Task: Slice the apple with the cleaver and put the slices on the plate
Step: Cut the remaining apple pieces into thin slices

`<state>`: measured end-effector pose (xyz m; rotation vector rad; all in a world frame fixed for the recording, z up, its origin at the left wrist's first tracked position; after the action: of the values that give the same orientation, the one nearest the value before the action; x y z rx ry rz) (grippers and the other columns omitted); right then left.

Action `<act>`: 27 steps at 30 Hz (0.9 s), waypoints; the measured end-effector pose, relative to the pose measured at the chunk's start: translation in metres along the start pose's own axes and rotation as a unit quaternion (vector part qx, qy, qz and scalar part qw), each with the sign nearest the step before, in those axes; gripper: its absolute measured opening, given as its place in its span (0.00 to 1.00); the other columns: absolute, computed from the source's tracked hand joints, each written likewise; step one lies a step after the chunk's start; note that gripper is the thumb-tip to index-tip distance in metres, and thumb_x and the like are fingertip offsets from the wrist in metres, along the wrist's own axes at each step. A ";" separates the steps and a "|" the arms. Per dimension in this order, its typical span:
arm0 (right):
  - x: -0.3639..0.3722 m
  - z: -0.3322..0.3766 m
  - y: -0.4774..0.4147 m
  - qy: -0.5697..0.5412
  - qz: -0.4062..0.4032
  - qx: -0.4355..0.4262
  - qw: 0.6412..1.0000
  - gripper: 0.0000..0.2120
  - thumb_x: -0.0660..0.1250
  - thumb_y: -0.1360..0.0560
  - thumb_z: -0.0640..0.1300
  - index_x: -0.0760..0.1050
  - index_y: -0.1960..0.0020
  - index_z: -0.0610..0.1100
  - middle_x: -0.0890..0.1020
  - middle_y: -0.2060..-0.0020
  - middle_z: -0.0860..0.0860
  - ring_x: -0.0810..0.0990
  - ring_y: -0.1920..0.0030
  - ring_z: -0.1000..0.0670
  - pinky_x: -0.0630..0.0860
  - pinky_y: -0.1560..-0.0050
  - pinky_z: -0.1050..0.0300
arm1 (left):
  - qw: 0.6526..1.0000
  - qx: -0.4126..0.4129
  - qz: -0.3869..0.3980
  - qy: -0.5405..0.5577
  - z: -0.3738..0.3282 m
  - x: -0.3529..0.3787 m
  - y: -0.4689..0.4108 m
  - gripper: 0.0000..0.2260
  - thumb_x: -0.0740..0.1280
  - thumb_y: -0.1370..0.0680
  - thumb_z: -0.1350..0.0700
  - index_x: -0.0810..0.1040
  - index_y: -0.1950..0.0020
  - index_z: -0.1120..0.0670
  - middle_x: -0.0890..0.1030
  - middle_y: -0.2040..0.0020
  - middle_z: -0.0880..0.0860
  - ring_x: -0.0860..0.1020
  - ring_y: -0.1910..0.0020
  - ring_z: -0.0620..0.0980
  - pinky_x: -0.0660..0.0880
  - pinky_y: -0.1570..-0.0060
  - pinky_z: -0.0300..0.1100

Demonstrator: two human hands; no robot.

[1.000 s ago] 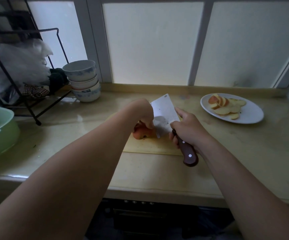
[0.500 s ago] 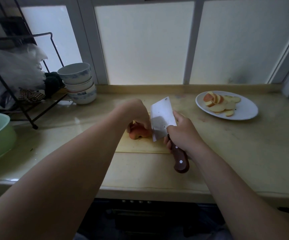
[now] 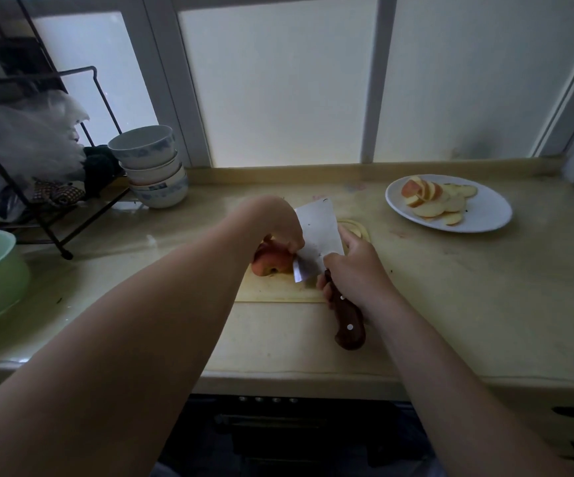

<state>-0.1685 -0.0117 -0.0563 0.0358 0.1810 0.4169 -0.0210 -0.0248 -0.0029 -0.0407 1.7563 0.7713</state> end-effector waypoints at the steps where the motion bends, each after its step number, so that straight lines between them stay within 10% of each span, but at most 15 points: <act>1: 0.000 0.000 0.000 -0.004 0.001 0.000 1.000 0.27 0.52 0.23 0.31 0.73 0.38 0.58 0.79 0.67 0.40 0.75 0.76 0.48 0.75 0.75 0.55 | 1.000 -0.002 0.003 -0.004 -0.001 0.000 -0.001 0.13 0.67 0.21 0.54 0.70 0.43 0.61 0.73 0.54 0.60 0.79 0.56 0.61 0.79 0.41 0.55; 6: -0.003 0.001 0.001 -0.006 0.003 -0.001 1.000 0.26 0.53 0.23 0.31 0.73 0.37 0.58 0.80 0.65 0.41 0.75 0.76 0.49 0.75 0.75 0.55 | 1.000 0.000 0.003 -0.026 -0.004 -0.001 -0.002 0.14 0.68 0.22 0.55 0.69 0.43 0.61 0.72 0.55 0.59 0.78 0.62 0.59 0.79 0.51 0.51; 27: -0.006 0.009 -0.003 0.032 0.011 0.002 0.999 0.34 0.52 0.24 0.31 0.70 0.23 0.54 0.78 0.70 0.41 0.74 0.77 0.48 0.74 0.76 0.56 | 0.997 -0.019 0.044 0.056 0.005 0.003 -0.007 0.27 0.70 0.21 0.57 0.64 0.25 0.64 0.72 0.33 0.65 0.79 0.41 0.69 0.77 0.39 0.59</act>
<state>-0.1708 -0.0170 -0.0465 0.0281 0.2448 0.4401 -0.0148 -0.0264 -0.0096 -0.0330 1.8604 0.8814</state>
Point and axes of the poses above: each hand's wrist, its own y-axis away from the middle knuckle, its own x-axis out of the palm, z = x × y, the point moved 5 cm from there along -y, towards the middle knuckle
